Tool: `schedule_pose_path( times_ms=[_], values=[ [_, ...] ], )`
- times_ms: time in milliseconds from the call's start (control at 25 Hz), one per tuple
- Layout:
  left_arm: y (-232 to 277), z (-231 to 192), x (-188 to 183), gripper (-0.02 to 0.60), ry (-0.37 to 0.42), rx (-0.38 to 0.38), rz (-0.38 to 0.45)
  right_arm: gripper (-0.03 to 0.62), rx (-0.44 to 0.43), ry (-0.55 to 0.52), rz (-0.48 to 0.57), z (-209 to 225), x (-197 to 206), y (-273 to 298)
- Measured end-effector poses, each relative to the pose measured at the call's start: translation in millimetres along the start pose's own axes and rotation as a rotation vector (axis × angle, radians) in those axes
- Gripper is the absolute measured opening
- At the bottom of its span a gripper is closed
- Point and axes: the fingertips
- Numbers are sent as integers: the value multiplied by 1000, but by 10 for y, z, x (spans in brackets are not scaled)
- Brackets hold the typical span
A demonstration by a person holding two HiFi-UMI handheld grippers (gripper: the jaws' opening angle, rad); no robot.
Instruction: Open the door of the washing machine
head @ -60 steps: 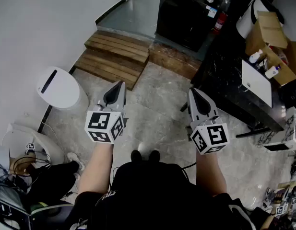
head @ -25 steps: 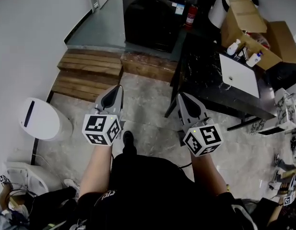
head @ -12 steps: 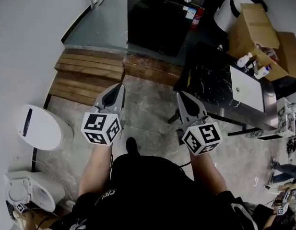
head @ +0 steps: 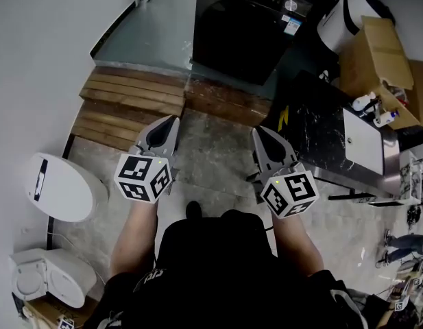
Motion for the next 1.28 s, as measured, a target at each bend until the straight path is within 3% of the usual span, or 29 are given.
schedule_pose_path(
  times_ms=[480, 960, 1280],
  values=[
    [740, -282, 23, 54, 4, 54, -51, -3, 37, 36, -30, 540, 124, 628],
    [2209, -832, -334, 54, 11, 67, -75, -3, -10, 57, 3, 1441, -153, 1933],
    [3037, -943, -546, 54, 46, 72, -94, -3, -15, 103, -22, 2117, -151, 2458]
  ],
)
Point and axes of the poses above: the fingertips, and each gripper's own axes: y forward along the fingers, z to its right, x out of its underside, and after that the axes turned 8 degrees about x, right-handed
